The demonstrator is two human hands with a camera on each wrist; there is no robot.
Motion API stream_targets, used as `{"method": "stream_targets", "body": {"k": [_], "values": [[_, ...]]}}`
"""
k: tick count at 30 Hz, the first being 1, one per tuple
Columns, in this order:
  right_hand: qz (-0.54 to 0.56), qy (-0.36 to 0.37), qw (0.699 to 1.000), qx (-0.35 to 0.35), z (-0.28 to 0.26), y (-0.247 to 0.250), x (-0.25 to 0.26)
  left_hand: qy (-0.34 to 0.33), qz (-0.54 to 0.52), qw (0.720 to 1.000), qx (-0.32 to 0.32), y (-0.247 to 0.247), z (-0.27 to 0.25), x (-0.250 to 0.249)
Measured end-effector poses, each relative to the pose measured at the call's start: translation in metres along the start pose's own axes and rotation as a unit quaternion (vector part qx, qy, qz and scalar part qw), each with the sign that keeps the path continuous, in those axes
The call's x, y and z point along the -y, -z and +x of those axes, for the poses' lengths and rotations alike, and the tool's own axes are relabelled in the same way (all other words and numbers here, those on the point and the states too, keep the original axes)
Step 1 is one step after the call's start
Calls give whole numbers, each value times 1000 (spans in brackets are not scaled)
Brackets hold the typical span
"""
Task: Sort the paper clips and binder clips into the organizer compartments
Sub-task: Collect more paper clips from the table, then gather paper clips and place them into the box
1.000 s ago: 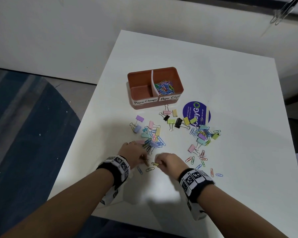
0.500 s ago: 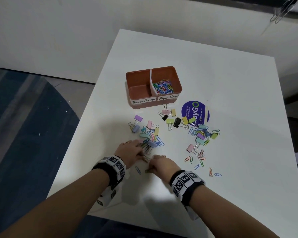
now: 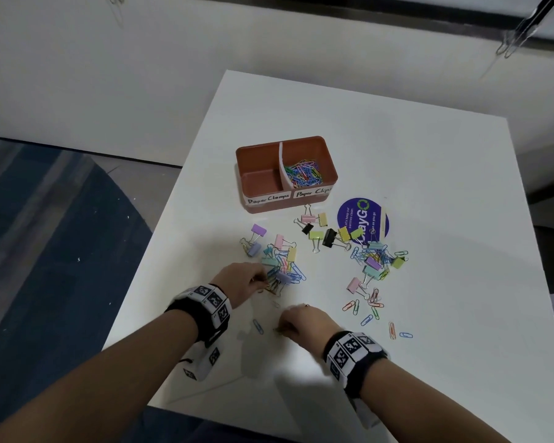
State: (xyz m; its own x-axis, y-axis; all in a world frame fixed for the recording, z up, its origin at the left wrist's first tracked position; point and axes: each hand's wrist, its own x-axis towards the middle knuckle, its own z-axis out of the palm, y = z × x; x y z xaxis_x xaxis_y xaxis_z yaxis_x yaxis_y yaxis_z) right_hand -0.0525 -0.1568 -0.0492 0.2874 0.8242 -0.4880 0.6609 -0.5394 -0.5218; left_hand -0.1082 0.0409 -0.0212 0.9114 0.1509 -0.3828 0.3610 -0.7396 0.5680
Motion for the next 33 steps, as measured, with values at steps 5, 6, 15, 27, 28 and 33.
{"method": "stream_targets", "body": {"k": [5, 6, 15, 27, 28, 33], "values": [[54, -26, 997, -58, -3, 21, -13, -30, -27, 999, -35, 13, 6, -10], [72, -39, 993, -84, -4, 31, -16, -39, -31, 998, -45, 16, 8, -13], [144, -103, 936, -305, 29, 176, -44, -122, -33, 977, -171, 81, 73, -71], [140, -101, 927, -332, 111, 234, -54, -31, 50, 993, -105, 113, 172, -77], [146, -85, 925, -342, 108, 229, -53, -52, 44, 992, -110, 112, 167, -72], [162, -9, 930, -330, 72, 183, -45, -94, -47, 988, -114, 102, 117, -51]]}}
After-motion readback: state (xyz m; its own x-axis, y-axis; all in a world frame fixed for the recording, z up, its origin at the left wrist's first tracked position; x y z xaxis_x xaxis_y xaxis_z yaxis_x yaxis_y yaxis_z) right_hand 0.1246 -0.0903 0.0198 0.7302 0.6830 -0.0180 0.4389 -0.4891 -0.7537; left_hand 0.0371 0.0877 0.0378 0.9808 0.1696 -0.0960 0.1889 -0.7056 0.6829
